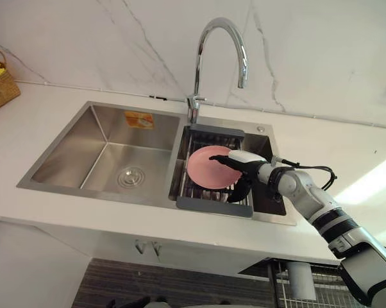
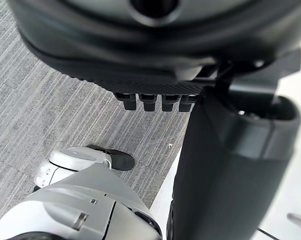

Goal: Walk over to the sink, pick up the cup, carry it to the dishwasher, place the cup inside the dishwasher, then close the dishwasher door

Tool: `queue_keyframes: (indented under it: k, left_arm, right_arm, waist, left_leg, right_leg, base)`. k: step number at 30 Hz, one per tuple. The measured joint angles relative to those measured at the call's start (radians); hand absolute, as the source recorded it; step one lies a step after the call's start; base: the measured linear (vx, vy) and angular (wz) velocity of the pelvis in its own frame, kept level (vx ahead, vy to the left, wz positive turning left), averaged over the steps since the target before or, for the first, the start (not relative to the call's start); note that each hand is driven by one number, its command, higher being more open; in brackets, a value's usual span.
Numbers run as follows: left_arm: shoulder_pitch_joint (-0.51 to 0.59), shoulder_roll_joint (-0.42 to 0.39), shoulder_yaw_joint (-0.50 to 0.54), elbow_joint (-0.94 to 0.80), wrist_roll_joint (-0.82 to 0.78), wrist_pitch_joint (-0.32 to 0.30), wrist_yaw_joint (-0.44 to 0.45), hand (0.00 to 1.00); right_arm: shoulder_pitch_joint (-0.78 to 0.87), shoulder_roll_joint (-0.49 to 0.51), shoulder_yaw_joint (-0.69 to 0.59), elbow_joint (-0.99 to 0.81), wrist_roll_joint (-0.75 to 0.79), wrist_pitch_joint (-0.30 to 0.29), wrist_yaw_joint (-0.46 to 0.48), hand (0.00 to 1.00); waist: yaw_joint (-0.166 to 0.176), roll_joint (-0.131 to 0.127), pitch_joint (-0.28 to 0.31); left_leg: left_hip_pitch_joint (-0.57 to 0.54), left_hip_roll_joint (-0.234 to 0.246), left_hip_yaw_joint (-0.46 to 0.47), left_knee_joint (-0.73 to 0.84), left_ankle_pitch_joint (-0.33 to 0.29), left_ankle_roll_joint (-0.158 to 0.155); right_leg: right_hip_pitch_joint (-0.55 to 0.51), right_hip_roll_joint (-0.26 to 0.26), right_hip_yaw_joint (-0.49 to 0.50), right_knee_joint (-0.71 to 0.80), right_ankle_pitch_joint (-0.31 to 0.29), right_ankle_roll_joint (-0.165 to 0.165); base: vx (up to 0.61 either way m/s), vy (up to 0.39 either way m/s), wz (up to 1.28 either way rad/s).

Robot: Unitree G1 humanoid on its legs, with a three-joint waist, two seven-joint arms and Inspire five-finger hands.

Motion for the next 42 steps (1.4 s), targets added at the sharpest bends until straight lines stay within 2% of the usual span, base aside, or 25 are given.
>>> queue_keyframes:
  k: [4,7,8,11,16,19,25,30,42]
  left_arm:
    - [0.001,0.007,-0.021,-0.013,-0.001,0.006,0.001,1.0]
    - [0.001,0.01,-0.039,-0.034,-0.008,0.011,0.006,1.0]
    - [0.001,0.01,-0.04,-0.035,-0.009,0.012,0.006,1.0]
    - [0.002,0.01,-0.05,-0.042,-0.01,0.013,0.012,1.0]
    - [0.004,0.012,-0.079,-0.048,-0.018,0.01,0.057,1.0]
    - [0.002,0.012,-0.105,-0.049,-0.021,0.005,0.085,1.0]
    - [0.002,0.012,-0.117,-0.049,-0.038,-0.003,0.108,1.0]
    - [0.002,0.013,-0.118,-0.048,-0.039,-0.007,0.11,1.0]
    - [0.012,0.013,-0.118,-0.042,-0.039,-0.039,0.109,1.0]
  right_arm:
    - [0.001,0.022,0.013,0.001,-0.114,0.008,-0.062,1.0]
    - [0.01,0.043,0.02,0.001,-0.162,0.036,-0.084,1.0]
    - [0.01,0.045,0.029,0.001,-0.171,0.044,-0.087,0.0]
    - [0.018,0.08,0.036,-0.002,-0.225,0.094,-0.098,0.0]
    - [0.039,0.082,0.053,-0.057,-0.328,0.105,-0.135,0.0]
    - [0.047,0.11,0.049,-0.061,-0.334,0.156,-0.182,0.0]
    - [0.067,0.13,0.05,-0.044,-0.357,0.199,-0.237,0.0]
    - [0.122,0.136,0.049,-0.066,-0.353,0.201,-0.35,0.0]
    - [0.204,0.122,0.03,-0.125,-0.289,0.18,-0.475,0.0]
  waist:
    - [0.007,0.0,0.008]
    - [0.019,0.0,0.016]
    - [0.021,0.0,0.017]
    - [0.024,-0.003,0.026]
    - [0.019,-0.007,0.027]
    - [0.008,-0.008,0.027]
    - [0.021,-0.016,0.027]
    - [0.011,-0.016,0.027]
    - [-0.005,-0.01,0.031]
  left_leg:
    - [-0.002,-0.004,-0.005,0.0,0.0,0.0]
    - [-0.002,-0.005,-0.008,0.0,0.0,0.0]
    - [-0.002,-0.005,-0.008,0.0,0.0,0.0]
    - [-0.003,-0.005,-0.01,0.001,0.0,0.001]
    - [0.003,-0.005,-0.011,0.0,0.001,0.001]
    - [0.009,-0.005,-0.008,-0.014,0.006,0.004]
    - [0.008,-0.004,-0.003,-0.02,0.008,0.004]
    - [0.003,-0.004,0.009,-0.021,0.008,0.004]
    - [0.007,-0.004,0.019,-0.016,0.01,0.006]
  right_leg:
    - [0.001,-0.004,-0.004,0.003,0.0,0.003]
    - [0.002,-0.005,-0.006,0.003,0.0,0.004]
    - [0.003,-0.005,-0.006,0.003,0.0,0.004]
    - [0.005,-0.005,-0.011,0.004,-0.002,0.006]
    - [0.01,-0.006,-0.009,0.004,-0.003,0.007]
    - [0.012,-0.005,-0.01,0.001,-0.007,0.011]
    - [0.011,-0.004,-0.012,0.0,-0.01,0.013]
    - [0.0,-0.004,-0.002,0.0,-0.008,0.011]
    - [-0.004,-0.004,0.012,0.003,0.001,0.007]
  base:
    - [0.01,0.014,0.03]
    - [0.0,0.005,0.01]
    - [0.0,0.012,0.03]
    - [0.0,0.007,0.03]
    - [-0.01,0.005,-0.02]
    - [-0.05,0.014,-0.01]
    - [-0.02,0.007,0.01]
    - [0.03,0.012,-0.06]
    - [0.03,0.006,-0.02]
